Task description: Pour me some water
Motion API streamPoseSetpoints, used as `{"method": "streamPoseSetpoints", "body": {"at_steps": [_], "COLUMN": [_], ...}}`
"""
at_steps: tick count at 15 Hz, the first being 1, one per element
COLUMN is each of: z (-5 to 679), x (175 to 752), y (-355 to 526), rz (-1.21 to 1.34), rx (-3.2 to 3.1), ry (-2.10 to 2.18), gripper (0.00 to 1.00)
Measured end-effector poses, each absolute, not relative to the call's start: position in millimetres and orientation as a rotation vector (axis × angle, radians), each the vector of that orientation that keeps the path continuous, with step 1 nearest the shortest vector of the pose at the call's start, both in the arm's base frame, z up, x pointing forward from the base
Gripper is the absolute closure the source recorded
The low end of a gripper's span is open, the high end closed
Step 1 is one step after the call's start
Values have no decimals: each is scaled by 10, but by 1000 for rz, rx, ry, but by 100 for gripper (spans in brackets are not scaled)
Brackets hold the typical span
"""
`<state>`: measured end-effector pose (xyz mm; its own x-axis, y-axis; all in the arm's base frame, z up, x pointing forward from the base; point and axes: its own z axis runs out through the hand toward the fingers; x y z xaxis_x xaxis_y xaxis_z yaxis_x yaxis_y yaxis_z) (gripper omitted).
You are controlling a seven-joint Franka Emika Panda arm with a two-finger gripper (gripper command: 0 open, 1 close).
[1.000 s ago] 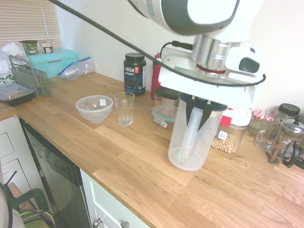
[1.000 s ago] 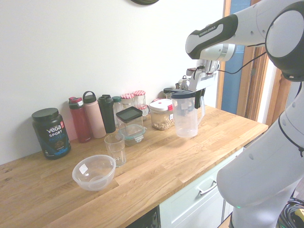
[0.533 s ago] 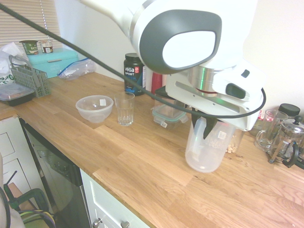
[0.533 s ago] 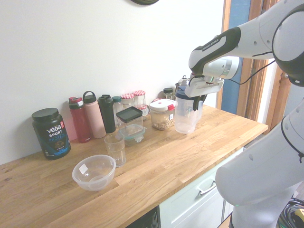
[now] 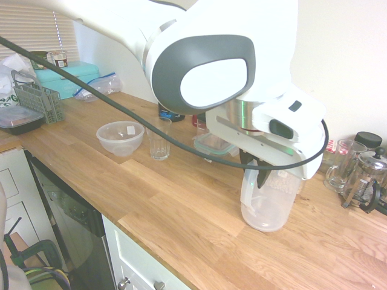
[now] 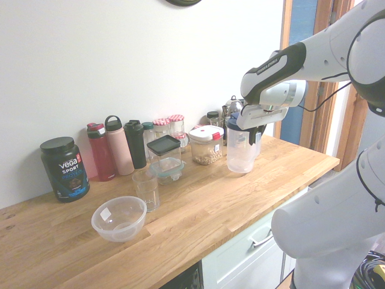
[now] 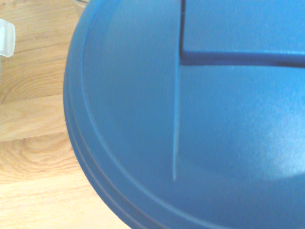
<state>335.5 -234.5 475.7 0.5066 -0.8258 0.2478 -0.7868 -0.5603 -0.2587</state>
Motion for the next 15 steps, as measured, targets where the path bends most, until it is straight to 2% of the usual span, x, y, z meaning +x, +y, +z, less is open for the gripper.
{"method": "streamPoseSetpoints", "body": {"at_steps": [1, 10, 12, 15], "z": [4717, 4549, 4608, 4938], "x": [3377, 3488, 3487, 3259], "y": [-2357, -2378, -2370, -2352], "rz": [-522, -500, -488, -343], "rx": [-2629, -2646, -2661, -2722], "ry": [1416, 1420, 1411, 1429], "gripper": [0, 0, 0, 0]}}
